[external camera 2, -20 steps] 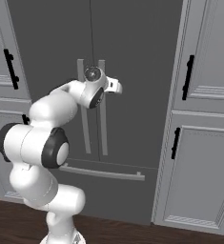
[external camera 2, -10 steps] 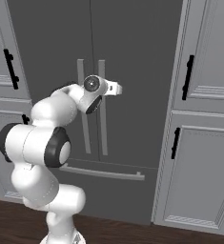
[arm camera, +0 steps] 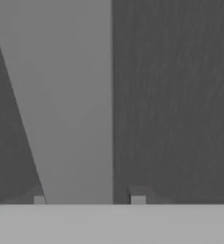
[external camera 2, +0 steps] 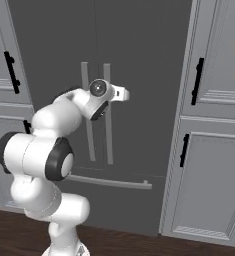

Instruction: Take the strawberry from the fridge and place it on top of the pancake, located on the dining counter.

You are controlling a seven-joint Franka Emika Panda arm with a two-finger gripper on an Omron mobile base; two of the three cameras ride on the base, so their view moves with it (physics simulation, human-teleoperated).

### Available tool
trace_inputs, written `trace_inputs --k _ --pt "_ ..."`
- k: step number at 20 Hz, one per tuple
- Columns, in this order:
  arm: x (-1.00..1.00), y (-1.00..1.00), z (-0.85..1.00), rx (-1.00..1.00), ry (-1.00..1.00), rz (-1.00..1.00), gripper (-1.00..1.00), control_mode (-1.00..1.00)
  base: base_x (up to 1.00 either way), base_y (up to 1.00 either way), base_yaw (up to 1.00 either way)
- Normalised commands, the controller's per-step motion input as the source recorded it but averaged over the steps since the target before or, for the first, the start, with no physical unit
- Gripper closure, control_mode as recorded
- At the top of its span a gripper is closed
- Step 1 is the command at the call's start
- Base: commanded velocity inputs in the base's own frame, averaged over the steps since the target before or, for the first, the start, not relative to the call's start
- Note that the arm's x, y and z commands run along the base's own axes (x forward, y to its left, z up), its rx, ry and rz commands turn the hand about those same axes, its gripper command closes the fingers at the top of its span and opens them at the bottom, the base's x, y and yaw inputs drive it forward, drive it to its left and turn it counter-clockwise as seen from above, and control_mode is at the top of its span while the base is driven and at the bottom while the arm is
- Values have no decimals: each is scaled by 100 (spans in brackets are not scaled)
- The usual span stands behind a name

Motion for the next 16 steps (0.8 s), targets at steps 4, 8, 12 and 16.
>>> trace_inputs --k 4,8,12,16 --pt "-72 -38 2 0 17 -2 100 -100 0 0 0" --pt "-87 -69 0 3 20 -5 100 -100 0 0 0" --pt "-96 -97 0 10 18 -4 100 -100 0 0 0" --pt "-96 -100 -1 16 16 -3 100 -100 0 0 0"
